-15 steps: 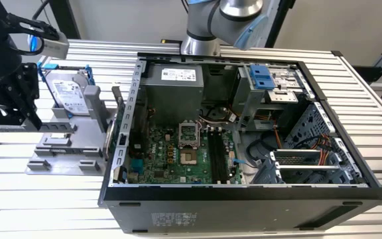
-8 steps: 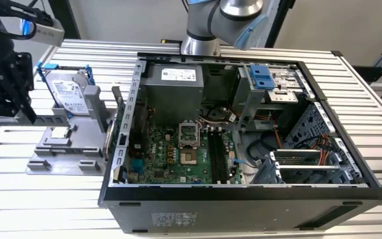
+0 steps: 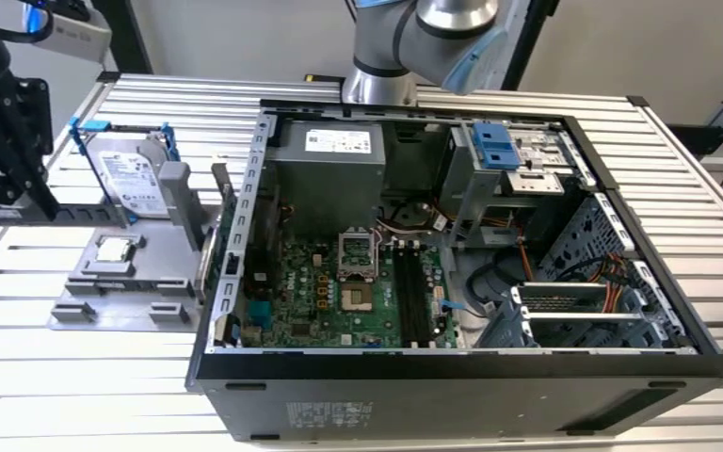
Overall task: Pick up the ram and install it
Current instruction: 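Pick up the ram and move it above insertion slot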
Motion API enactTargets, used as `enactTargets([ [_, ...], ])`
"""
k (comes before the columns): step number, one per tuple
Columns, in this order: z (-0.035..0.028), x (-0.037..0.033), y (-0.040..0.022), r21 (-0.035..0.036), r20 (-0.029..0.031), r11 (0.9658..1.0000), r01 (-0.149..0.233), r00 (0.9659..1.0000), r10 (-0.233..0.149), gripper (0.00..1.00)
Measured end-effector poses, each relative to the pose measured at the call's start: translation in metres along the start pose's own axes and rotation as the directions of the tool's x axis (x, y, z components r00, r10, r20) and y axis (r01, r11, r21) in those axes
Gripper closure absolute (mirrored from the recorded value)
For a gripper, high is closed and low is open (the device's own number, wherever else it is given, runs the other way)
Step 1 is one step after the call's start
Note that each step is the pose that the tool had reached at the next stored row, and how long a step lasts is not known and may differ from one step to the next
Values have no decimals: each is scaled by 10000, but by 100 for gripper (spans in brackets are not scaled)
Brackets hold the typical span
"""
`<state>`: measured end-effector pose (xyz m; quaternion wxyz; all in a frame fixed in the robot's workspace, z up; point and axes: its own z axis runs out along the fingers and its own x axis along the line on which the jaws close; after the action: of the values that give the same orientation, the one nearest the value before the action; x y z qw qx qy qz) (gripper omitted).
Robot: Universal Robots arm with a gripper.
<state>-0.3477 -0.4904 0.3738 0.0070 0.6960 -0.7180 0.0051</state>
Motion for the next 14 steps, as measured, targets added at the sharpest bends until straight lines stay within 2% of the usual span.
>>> enactTargets([
  [3, -43, 1, 0, 0, -9, 10000, 0, 10000, 0, 100],
  [7, -62, 1, -3, 1, -32, 10000, 0, 10000, 0, 100],
  [10, -75, -1, -73, 2, -54, 10000, 0, 10000, 0, 100],
  [14, -84, -5, -209, 1, -84, 10000, 1, 10000, -1, 100],
])
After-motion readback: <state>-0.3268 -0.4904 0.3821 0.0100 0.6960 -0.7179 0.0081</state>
